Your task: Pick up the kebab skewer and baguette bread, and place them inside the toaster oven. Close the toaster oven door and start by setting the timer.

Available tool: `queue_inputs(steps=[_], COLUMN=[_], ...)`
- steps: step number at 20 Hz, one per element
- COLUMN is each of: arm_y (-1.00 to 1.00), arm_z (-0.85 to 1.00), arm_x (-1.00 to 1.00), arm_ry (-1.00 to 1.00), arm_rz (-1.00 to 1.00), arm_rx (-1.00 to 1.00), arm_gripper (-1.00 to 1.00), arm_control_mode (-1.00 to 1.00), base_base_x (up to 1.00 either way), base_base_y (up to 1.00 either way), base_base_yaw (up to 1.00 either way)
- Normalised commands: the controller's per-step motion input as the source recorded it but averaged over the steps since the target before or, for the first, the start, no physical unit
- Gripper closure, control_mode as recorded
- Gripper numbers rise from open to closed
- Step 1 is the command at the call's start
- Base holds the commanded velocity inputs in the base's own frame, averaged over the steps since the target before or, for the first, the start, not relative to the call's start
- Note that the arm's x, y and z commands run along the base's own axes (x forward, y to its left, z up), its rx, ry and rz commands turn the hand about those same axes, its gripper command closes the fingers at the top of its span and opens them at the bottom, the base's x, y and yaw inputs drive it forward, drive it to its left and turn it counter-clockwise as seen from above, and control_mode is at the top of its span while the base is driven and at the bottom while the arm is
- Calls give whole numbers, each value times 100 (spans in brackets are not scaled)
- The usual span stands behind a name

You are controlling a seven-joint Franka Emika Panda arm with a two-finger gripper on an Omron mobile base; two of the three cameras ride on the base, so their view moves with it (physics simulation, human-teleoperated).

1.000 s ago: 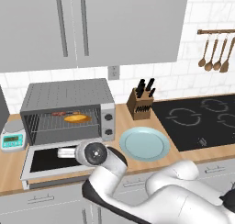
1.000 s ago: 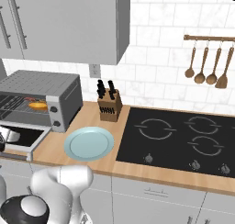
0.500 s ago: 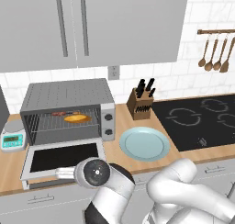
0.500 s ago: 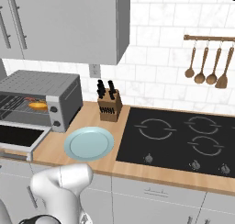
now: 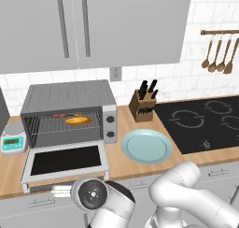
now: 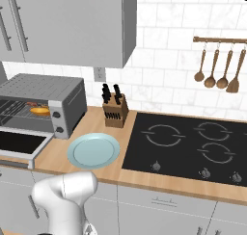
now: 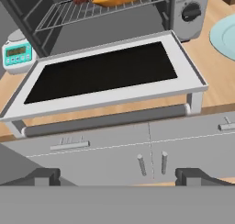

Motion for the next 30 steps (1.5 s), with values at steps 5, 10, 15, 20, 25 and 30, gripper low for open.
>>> queue_inputs(steps=[5,10,15,20,25,30], arm_y=[14,4,1,0,0,0], arm_z=[-20,-21,-29,-29,-12,0], arm_x=[0,4,14,15,17,17], arm_ry=[-4,-13,-17,-14,-8,0], arm_rz=[0,0,0,0,0,1], arm_rx=[-4,-5,-3,0,0,0], arm_gripper=[-100,-100,-100,-100,-100,-100], arm_control_mode=[-100,-100,-100,-100,-100,-100], base_base_x=[0,0,0,0,0,0], base_base_y=[0,0,0,0,0,0], base_base_yaw=[0,0,0,0,0,0])
